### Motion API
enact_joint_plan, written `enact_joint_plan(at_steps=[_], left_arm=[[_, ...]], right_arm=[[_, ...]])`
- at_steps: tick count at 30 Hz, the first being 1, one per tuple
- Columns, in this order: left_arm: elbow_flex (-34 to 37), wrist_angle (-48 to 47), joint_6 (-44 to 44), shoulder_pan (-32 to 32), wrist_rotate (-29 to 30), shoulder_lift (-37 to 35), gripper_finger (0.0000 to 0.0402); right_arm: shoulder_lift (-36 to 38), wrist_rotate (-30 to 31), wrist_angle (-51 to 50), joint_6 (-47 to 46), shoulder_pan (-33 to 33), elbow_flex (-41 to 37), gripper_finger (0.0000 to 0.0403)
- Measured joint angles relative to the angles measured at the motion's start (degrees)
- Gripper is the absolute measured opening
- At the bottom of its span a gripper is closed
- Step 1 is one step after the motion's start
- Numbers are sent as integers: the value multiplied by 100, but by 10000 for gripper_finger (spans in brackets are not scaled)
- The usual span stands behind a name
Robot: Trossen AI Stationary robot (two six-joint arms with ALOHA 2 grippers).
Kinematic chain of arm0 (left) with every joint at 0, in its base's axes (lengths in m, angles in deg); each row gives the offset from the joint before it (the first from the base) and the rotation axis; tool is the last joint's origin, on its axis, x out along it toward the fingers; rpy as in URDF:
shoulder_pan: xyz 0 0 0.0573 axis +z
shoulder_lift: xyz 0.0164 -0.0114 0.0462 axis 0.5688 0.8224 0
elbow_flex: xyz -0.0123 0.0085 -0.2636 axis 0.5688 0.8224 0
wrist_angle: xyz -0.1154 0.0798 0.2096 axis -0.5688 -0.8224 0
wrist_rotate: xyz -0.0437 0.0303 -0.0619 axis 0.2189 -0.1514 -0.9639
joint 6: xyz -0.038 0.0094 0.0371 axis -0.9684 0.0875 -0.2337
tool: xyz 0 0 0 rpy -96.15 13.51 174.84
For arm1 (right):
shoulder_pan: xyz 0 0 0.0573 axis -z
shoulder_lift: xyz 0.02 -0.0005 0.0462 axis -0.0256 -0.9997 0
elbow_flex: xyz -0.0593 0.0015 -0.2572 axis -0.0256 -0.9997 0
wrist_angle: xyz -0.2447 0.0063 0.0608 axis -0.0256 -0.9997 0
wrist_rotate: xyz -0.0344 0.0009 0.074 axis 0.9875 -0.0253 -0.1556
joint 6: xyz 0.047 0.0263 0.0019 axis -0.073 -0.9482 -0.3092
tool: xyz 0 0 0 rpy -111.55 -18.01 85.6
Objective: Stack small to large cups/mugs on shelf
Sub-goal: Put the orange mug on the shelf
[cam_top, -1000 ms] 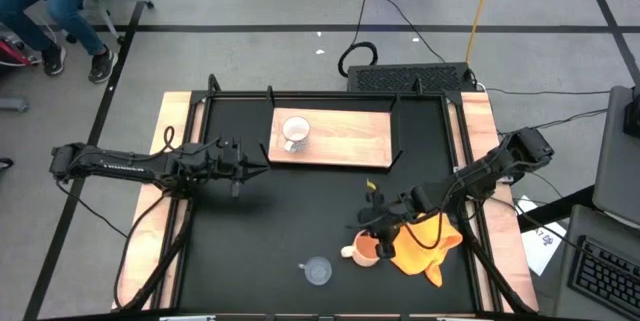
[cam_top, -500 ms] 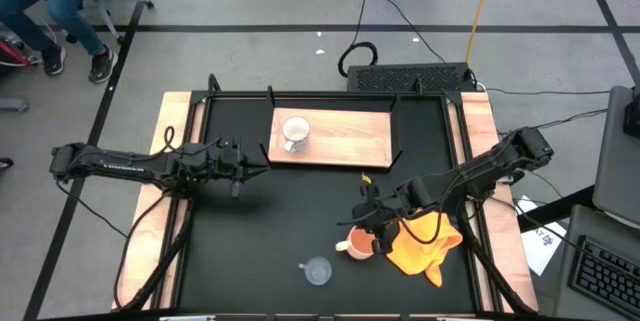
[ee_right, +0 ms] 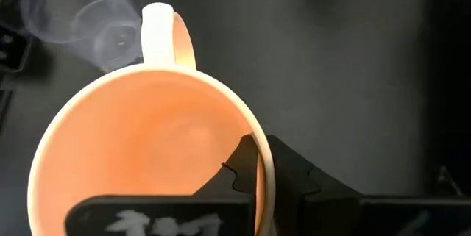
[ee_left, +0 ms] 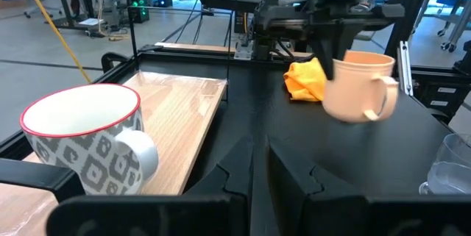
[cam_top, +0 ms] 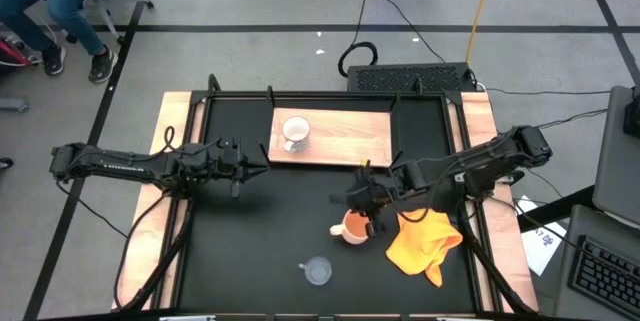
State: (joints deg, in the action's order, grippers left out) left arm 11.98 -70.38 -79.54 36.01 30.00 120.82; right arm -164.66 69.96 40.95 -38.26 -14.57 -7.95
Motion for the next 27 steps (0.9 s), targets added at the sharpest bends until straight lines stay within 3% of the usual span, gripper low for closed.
enact_joint_plan(at_steps=[8,18,27], left_arm=[[0,-64,52,0,0,-1,40],[4,-208,63,0,0,1,40],[4,-201,143,0,2,0,40]], right_arm=[[-20,-588,406,480,440,0,4],[-47,-895,608,939,968,72,4],[-857,-894,6,1253,1130,635,4]])
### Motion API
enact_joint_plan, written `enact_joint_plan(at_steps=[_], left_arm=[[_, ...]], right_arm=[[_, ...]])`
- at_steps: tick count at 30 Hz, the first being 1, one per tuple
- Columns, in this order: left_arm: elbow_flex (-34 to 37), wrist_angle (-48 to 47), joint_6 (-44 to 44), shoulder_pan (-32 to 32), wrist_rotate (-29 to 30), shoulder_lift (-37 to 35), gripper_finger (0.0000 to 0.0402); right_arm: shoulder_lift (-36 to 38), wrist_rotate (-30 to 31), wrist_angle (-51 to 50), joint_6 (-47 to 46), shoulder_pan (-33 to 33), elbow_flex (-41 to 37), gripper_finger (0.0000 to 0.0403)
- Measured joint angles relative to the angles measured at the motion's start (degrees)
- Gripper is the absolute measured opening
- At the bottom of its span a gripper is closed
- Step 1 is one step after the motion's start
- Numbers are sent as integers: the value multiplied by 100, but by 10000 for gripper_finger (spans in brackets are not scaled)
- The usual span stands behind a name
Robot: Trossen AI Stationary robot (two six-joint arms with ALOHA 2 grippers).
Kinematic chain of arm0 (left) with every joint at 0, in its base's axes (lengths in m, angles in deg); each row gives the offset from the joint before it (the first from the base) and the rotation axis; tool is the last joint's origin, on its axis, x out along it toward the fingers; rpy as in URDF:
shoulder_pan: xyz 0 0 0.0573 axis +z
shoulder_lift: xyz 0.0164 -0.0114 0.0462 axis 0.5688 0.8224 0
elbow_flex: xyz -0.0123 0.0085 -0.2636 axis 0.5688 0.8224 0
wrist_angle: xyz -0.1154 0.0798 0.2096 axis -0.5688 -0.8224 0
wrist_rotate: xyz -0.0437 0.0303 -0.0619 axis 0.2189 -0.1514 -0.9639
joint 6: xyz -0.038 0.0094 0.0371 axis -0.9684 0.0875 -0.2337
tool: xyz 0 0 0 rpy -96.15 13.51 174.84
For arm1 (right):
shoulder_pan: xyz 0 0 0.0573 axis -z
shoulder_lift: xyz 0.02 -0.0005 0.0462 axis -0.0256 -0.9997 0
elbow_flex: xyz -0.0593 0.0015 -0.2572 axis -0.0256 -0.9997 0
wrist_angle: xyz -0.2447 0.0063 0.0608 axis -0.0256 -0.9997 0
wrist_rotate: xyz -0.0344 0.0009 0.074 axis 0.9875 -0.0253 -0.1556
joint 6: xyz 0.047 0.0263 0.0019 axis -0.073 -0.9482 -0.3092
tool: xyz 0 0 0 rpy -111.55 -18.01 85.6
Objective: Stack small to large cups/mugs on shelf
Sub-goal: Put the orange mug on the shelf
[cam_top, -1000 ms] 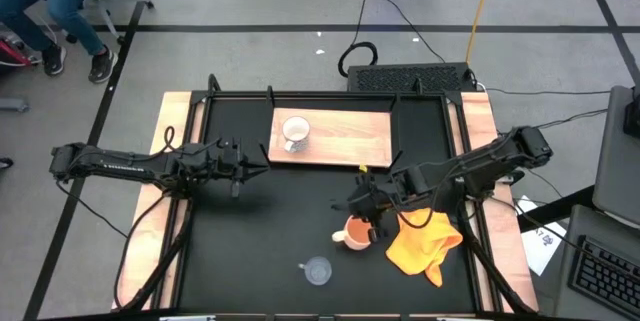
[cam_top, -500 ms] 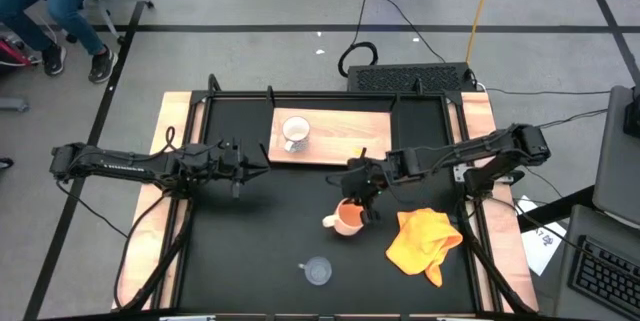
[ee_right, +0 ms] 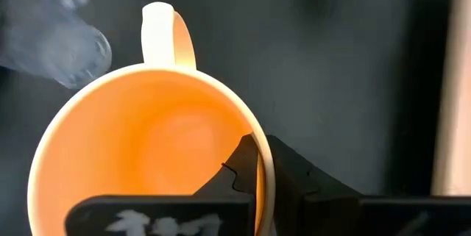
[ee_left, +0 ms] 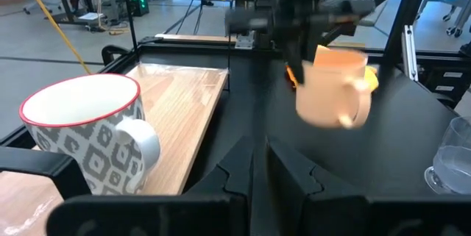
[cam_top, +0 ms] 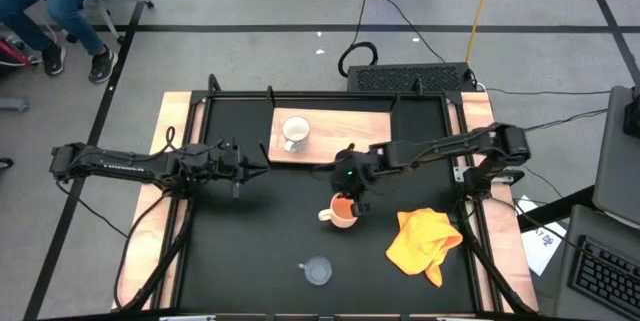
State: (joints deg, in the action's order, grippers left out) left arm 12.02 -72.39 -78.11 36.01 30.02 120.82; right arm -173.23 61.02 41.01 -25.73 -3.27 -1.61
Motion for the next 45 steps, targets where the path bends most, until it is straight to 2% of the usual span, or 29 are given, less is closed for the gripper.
enact_joint_plan(at_steps=[10,30,45], left_arm=[[0,6,1,-4,2,-2,40],[0,-90,8,-4,0,-2,40],[0,-103,-1,-4,0,0,40]], right_arm=[[-871,327,-356,429,1,754,7],[-1123,298,7,1489,184,935,10],[-1272,252,232,1518,212,935,10]])
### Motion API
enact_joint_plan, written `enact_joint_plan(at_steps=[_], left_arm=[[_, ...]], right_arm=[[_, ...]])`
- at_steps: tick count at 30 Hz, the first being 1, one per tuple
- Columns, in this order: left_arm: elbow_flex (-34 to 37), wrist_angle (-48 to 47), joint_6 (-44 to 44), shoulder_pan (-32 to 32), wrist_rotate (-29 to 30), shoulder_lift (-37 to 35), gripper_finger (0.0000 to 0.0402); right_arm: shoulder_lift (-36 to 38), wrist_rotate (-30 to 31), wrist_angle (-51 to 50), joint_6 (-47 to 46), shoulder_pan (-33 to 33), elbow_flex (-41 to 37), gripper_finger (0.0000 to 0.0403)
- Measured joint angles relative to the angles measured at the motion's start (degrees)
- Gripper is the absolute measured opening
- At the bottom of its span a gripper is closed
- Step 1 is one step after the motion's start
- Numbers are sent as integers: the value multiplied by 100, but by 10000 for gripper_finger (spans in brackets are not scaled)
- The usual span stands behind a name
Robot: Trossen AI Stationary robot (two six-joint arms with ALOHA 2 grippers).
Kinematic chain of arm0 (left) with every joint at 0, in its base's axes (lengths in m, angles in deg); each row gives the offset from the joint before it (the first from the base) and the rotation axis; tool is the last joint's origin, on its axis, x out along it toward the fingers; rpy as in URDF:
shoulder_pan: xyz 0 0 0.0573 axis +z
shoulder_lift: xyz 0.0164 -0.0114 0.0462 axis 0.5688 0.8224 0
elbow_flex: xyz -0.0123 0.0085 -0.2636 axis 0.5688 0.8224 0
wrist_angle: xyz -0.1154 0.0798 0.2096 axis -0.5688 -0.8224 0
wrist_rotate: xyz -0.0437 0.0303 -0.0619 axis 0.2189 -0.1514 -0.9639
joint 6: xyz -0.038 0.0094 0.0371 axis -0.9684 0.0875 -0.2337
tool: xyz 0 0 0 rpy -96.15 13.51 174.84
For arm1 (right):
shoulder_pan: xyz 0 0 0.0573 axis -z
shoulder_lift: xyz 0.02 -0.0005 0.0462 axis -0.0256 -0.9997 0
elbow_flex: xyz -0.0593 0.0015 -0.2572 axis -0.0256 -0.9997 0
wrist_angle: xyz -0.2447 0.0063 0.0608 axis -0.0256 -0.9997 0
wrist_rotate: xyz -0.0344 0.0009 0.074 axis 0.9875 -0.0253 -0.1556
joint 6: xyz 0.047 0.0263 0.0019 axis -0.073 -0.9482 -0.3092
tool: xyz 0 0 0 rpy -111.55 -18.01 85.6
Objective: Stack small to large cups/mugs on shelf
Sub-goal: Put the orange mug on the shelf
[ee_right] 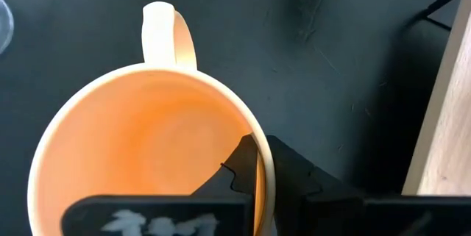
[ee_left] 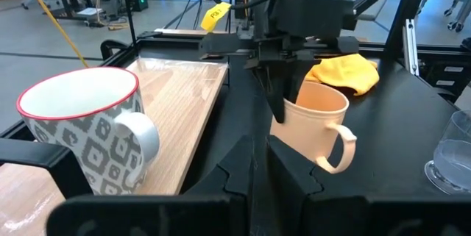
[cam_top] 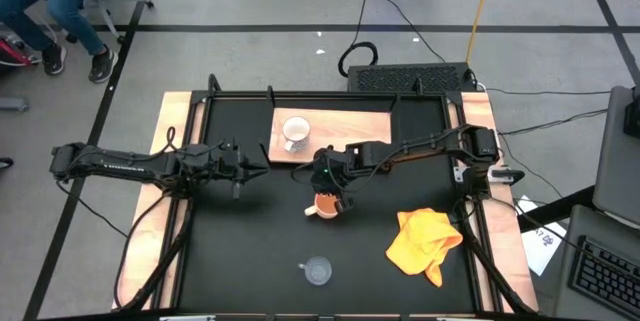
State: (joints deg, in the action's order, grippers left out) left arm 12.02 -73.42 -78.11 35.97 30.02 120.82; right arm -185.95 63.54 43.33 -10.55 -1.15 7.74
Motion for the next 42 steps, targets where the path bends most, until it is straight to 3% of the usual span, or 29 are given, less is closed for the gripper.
enact_joint_plan(at_steps=[23,35,42], left_arm=[[0,-31,-20,0,-2,-1,40],[-2,-64,-20,0,-2,0,40],[-2,-76,-20,0,-2,0,40]], right_arm=[[-61,-110,-60,-170,-2,-4,12],[-61,-420,75,-387,-11,-4,61],[-61,-419,74,-390,-11,-4,66]])
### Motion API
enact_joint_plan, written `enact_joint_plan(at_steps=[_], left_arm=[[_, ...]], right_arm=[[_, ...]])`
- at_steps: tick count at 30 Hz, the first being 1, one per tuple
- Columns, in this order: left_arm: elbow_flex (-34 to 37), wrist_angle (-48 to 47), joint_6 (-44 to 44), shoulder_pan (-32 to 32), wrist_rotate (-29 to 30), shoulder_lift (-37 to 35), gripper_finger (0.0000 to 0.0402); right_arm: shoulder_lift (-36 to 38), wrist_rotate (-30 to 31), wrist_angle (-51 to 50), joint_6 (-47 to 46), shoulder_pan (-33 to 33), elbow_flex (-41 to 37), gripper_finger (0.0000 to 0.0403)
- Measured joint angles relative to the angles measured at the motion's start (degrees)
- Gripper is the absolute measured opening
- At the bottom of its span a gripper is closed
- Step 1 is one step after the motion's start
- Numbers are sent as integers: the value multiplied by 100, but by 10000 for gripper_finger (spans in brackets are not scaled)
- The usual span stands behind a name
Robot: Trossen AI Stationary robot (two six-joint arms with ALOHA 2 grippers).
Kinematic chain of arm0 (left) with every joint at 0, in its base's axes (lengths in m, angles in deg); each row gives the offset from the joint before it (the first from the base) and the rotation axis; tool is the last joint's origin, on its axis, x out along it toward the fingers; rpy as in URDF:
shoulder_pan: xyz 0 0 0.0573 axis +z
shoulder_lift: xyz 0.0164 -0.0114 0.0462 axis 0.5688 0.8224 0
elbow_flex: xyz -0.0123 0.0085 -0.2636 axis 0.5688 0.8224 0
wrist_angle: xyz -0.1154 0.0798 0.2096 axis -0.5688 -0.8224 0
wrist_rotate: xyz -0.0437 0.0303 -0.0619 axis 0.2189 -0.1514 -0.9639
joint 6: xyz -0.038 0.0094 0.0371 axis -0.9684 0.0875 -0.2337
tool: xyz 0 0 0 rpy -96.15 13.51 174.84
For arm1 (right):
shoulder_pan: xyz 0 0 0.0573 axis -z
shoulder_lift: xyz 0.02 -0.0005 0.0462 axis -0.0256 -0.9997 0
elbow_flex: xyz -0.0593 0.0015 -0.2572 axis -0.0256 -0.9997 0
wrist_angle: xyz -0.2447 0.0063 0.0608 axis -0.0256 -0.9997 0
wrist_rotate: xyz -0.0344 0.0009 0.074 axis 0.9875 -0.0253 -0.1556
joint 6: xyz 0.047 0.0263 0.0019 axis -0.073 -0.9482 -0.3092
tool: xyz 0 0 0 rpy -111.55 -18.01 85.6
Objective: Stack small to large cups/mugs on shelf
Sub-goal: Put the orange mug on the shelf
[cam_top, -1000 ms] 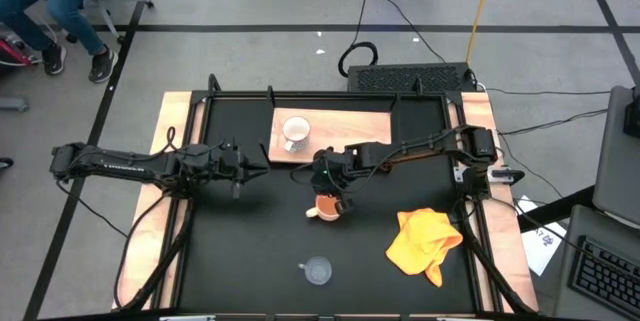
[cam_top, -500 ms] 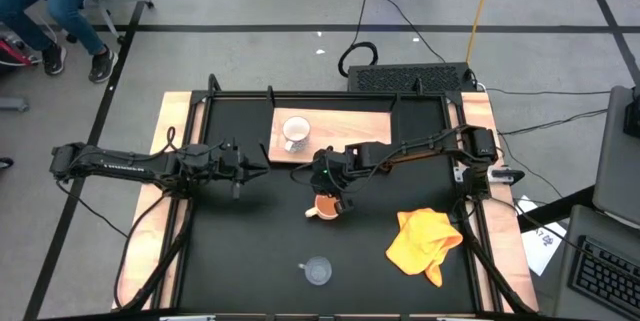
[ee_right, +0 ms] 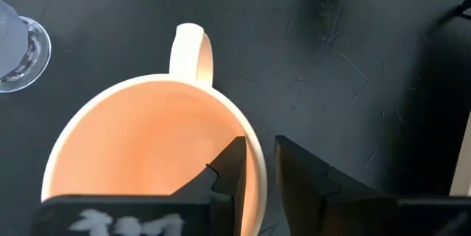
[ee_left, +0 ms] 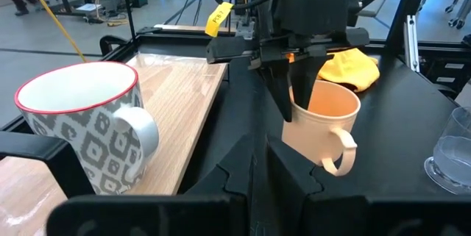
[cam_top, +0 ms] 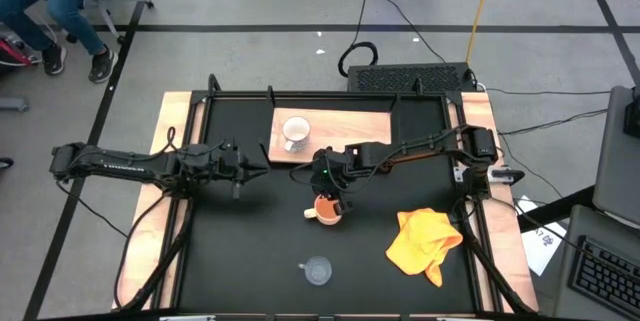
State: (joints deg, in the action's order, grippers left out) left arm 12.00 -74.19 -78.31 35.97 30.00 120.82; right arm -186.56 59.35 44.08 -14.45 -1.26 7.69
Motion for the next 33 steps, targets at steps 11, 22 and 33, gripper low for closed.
enact_joint_plan(at_steps=[11,22,33], left_arm=[[0,-72,-28,0,0,-1,40],[-1,-76,-35,-1,0,-1,40],[-2,-74,-74,-2,-2,-1,40]], right_arm=[[43,9,-39,-31,-46,0,66],[215,15,-92,-232,-144,0,66],[852,195,-163,-185,-144,0,66]])
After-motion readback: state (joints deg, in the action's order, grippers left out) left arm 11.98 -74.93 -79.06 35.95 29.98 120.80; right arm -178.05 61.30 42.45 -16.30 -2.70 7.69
